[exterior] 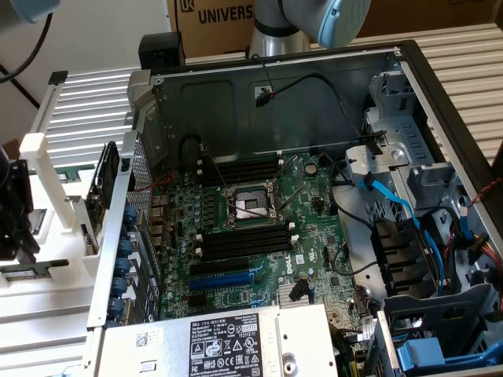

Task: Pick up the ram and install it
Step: 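Pick up the ram and move it above insertion slot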

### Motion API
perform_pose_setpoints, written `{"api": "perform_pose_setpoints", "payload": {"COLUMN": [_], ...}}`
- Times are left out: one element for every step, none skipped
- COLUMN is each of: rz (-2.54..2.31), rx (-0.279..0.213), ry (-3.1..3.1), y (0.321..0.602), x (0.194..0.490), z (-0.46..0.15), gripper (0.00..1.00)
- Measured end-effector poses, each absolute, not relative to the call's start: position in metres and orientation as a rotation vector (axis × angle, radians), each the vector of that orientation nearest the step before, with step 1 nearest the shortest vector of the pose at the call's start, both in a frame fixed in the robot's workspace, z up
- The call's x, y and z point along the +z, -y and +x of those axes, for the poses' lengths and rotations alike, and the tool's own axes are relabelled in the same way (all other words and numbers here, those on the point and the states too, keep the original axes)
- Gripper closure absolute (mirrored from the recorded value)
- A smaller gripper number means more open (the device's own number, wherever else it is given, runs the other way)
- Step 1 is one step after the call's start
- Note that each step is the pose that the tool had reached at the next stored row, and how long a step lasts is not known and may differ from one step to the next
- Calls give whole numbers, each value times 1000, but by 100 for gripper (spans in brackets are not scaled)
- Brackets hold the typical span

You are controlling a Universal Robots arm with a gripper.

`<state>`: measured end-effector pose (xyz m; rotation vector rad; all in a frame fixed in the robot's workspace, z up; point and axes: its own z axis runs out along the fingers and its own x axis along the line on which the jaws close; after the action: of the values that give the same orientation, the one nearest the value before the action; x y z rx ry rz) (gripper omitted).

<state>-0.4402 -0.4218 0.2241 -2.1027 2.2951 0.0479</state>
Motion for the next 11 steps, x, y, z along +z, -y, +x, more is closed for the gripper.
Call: {"api": "perform_pose_setpoints", "payload": {"rz": [-2130, -2144, -2153, -2159, -2164, -2168, -2171, -2174, -2175, -2178, -2179], "rx": [49, 49, 49, 49, 49, 49, 49, 50, 51, 57, 59], "ry": [-2270, -2258, -2249, -2244, -2239, -2235, -2232, -2230, -2230, -2232, -2233], "y": [422, 422, 422, 421, 421, 420, 420, 418, 418, 418, 418], "x": [223, 223, 223, 223, 222, 222, 221, 218, 216, 214, 213], "z": [-440, -440, -440, -440, -440, -440, -440, -440, -440, -440, -440], "gripper": [77, 77, 77, 77, 77, 77, 77, 77, 77, 77, 77]}}
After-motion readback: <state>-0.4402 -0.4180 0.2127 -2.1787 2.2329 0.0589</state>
